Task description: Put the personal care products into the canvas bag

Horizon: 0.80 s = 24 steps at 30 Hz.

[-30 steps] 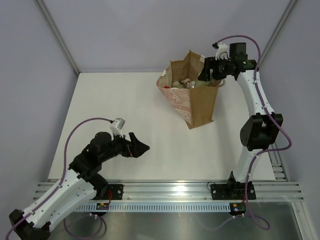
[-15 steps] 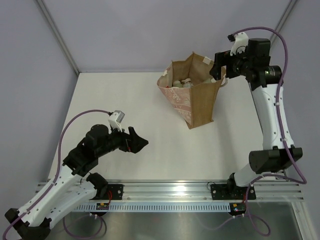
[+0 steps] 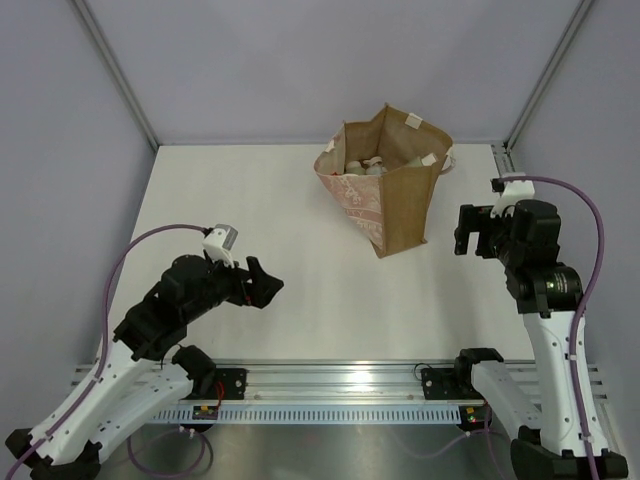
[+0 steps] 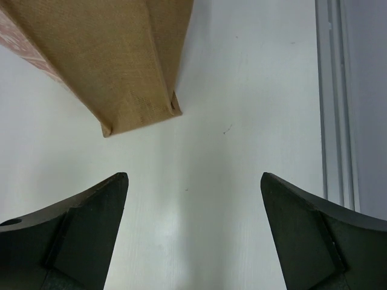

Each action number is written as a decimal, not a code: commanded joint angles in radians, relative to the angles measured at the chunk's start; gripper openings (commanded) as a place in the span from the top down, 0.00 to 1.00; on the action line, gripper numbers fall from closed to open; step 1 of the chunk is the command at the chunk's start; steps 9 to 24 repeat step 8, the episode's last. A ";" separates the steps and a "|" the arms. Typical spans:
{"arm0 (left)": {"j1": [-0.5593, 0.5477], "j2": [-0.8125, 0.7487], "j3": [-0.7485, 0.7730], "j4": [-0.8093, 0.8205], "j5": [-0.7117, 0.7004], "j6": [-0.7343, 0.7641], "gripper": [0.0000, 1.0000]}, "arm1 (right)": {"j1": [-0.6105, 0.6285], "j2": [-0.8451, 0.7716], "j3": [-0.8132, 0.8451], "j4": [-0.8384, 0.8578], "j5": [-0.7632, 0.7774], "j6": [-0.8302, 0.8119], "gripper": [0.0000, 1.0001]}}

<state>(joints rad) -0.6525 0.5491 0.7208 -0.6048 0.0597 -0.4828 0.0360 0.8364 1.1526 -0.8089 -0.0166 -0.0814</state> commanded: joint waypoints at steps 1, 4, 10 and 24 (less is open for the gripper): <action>0.004 -0.029 -0.012 0.016 -0.049 0.003 0.01 | -0.001 -0.081 -0.053 0.042 0.095 0.000 0.00; 0.004 -0.049 -0.026 0.016 -0.055 -0.003 0.01 | -0.001 -0.123 -0.065 0.018 0.118 -0.014 0.01; 0.004 -0.067 -0.037 0.010 -0.055 0.003 0.01 | -0.002 -0.141 -0.060 0.014 0.135 -0.034 0.01; 0.004 -0.067 -0.037 0.010 -0.055 0.003 0.01 | -0.002 -0.141 -0.060 0.014 0.135 -0.034 0.01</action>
